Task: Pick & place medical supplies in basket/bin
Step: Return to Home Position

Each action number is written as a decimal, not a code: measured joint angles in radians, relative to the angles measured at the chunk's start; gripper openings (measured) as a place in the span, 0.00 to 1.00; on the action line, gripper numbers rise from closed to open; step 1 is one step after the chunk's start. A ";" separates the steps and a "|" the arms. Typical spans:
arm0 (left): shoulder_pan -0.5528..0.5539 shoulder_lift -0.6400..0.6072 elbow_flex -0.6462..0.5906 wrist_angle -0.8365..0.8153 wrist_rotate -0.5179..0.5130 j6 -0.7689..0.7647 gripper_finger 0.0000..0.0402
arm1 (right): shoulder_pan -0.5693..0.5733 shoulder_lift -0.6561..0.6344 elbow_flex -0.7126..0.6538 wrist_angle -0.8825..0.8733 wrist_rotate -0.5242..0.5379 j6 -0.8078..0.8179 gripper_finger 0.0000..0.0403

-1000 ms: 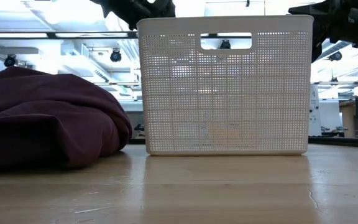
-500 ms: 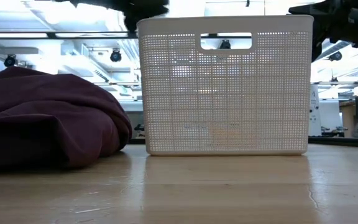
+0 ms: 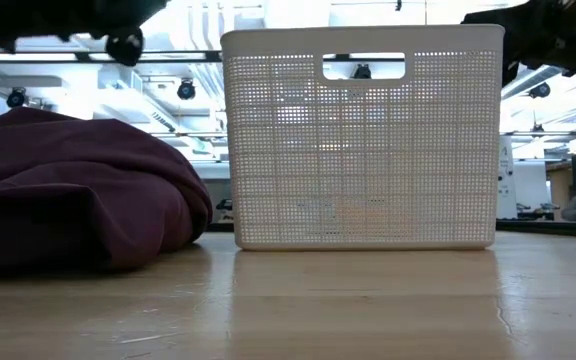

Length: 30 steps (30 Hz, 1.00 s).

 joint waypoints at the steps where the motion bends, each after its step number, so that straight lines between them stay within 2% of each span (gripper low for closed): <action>1: -0.001 -0.032 -0.031 0.012 0.000 0.000 0.00 | 0.000 0.000 0.000 -0.009 0.000 0.009 0.12; 8: -0.001 -0.186 -0.228 0.018 -0.001 -0.018 0.00 | 0.000 0.000 0.000 -0.092 0.000 0.026 0.12; 16: -0.001 -0.333 -0.371 0.104 -0.039 -0.015 0.00 | 0.000 0.000 0.000 -0.089 -0.001 -0.001 0.12; 18: -0.001 -0.366 -0.400 0.103 -0.041 -0.013 0.00 | 0.000 0.000 0.000 -0.089 -0.034 -0.001 0.12; 21: -0.001 -0.400 -0.397 -0.012 -0.041 -0.012 0.00 | 0.000 0.000 0.000 -0.090 -0.072 -0.004 0.12; 30: -0.001 -0.430 -0.399 -0.037 -0.042 0.009 0.00 | 0.000 0.002 -0.014 -0.098 -0.077 0.043 0.12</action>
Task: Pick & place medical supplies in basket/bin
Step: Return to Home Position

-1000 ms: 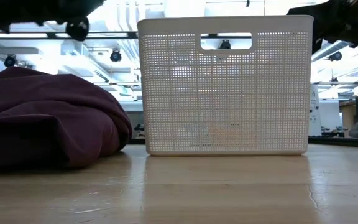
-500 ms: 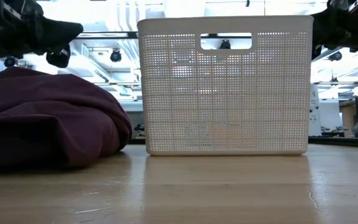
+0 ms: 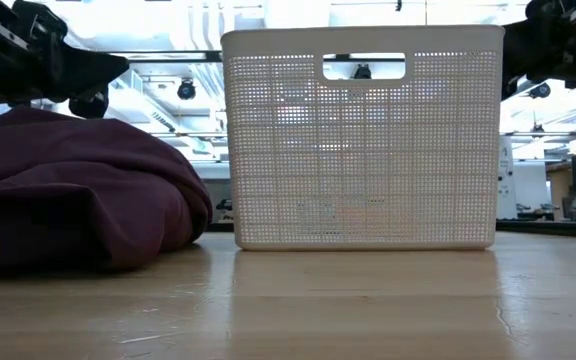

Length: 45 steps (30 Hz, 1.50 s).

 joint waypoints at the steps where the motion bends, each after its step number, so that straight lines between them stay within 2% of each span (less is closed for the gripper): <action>1: 0.000 0.000 0.000 0.000 0.000 0.000 0.00 | 0.000 0.000 0.000 0.000 0.000 0.010 0.12; 7: 0.000 0.002 0.000 -0.001 0.000 -0.002 0.00 | 0.000 -0.001 0.000 -0.026 0.000 0.055 0.12; 17: 0.000 0.010 0.000 -0.001 0.000 -0.002 0.00 | 0.000 -0.002 0.001 -0.039 -0.003 -0.072 0.12; 45: 0.000 0.131 0.000 -0.001 0.000 -0.003 0.00 | 0.000 0.000 0.000 -0.041 -0.001 -0.075 0.12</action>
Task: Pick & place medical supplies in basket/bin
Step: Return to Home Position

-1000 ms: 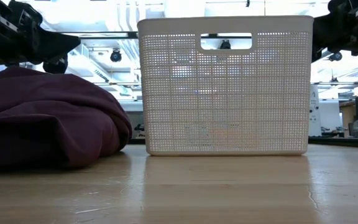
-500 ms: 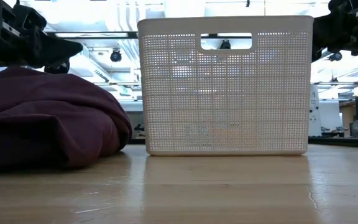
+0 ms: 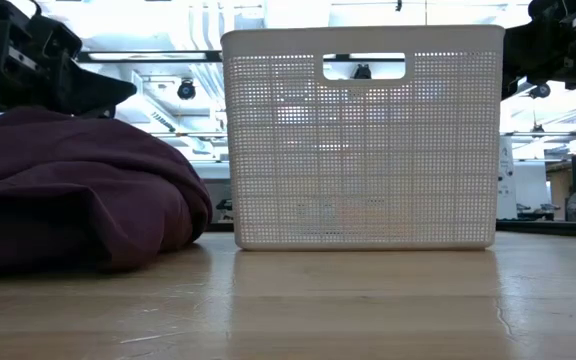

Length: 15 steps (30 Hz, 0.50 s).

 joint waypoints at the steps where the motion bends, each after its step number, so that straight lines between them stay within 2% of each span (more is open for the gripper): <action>1: 0.000 0.004 0.000 0.000 0.000 0.000 0.00 | 0.000 0.000 0.000 0.000 0.000 0.000 0.12; 15: 0.000 0.061 0.000 0.000 0.000 0.000 0.00 | 0.000 0.000 -0.001 0.000 0.001 0.001 0.12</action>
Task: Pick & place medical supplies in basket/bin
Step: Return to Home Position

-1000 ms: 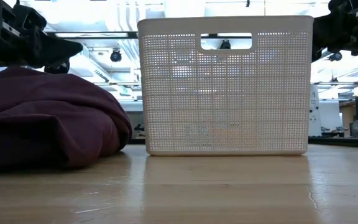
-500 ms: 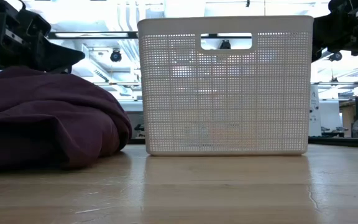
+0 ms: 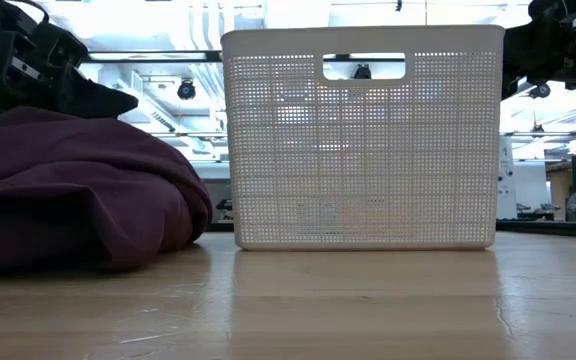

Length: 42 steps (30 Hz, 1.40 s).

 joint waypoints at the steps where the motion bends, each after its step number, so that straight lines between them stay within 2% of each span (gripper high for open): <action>1: 0.000 0.003 0.000 0.000 0.000 0.000 0.00 | 0.000 0.000 0.000 0.000 0.000 0.003 0.12; 42: 0.000 0.022 0.000 0.000 0.000 0.000 0.00 | 0.000 0.000 0.000 0.000 0.000 0.004 0.12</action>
